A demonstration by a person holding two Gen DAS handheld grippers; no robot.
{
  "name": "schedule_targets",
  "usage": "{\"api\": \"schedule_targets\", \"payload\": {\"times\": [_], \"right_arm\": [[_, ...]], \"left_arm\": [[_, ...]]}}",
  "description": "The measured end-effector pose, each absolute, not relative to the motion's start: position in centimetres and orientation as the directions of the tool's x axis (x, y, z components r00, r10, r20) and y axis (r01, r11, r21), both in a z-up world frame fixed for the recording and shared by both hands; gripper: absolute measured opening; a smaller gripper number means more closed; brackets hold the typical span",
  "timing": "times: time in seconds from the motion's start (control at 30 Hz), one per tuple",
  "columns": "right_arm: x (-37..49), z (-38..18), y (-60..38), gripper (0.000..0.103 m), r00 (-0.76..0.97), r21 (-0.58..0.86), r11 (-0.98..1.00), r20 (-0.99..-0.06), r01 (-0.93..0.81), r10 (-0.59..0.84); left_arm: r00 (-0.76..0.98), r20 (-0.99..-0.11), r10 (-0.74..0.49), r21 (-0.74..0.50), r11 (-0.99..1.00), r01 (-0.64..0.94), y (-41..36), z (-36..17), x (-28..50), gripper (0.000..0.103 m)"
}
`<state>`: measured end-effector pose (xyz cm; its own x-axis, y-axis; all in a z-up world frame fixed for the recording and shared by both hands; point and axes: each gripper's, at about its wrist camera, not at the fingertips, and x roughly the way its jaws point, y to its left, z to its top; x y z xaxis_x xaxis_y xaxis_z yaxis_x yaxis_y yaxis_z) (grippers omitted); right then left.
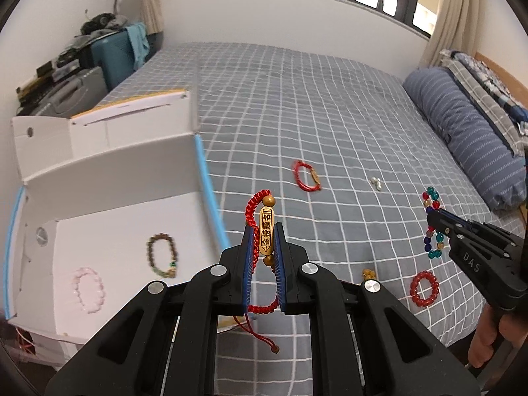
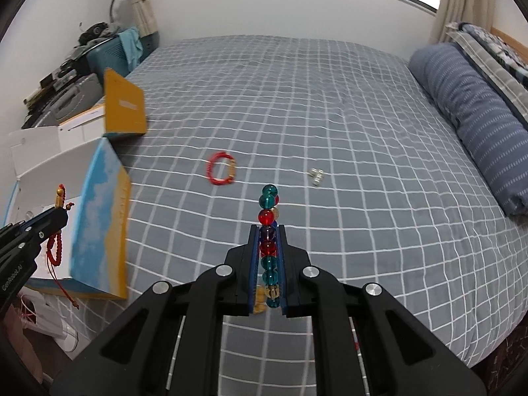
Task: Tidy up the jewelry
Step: 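Carry both bracelets over the open white box with both tools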
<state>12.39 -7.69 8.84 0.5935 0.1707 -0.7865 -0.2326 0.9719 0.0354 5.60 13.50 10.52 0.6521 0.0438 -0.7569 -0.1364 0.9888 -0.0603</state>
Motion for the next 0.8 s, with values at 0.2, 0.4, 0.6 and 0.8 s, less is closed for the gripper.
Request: {"api": "schedule_targets", "payload": {"times": [0.2, 0.4, 0.6, 0.8], "right_arm": [[11.6, 10.1, -4.2, 0.009, 0.596, 0.048, 0.959, -0.774, -0.279, 0.212], [10.7, 10.8, 0.5, 0.009, 0.592, 0.042, 0.938, -0.765, -0.345, 0.252], [10.1, 10.7, 5.8, 0.009, 0.566, 0.061, 0.908, -0.764, -0.414, 0.310], [8.8, 11.0, 11.0, 0.009, 0.542, 0.081, 0.870, -0.753, -0.486, 0.372]], "left_arm": [[0.661, -0.746, 0.080, -0.066, 0.979, -0.193, 16.9, 11.6, 3.7, 0.011], [0.650, -0.750, 0.126, -0.051, 0.968, -0.246, 20.2, 11.6, 2.3, 0.011], [0.630, -0.756, 0.178, -0.040, 0.948, -0.315, 23.9, 11.2, 1.3, 0.011], [0.614, -0.756, 0.227, -0.021, 0.929, -0.369, 27.3, 11.1, 0.0, 0.011]]}}
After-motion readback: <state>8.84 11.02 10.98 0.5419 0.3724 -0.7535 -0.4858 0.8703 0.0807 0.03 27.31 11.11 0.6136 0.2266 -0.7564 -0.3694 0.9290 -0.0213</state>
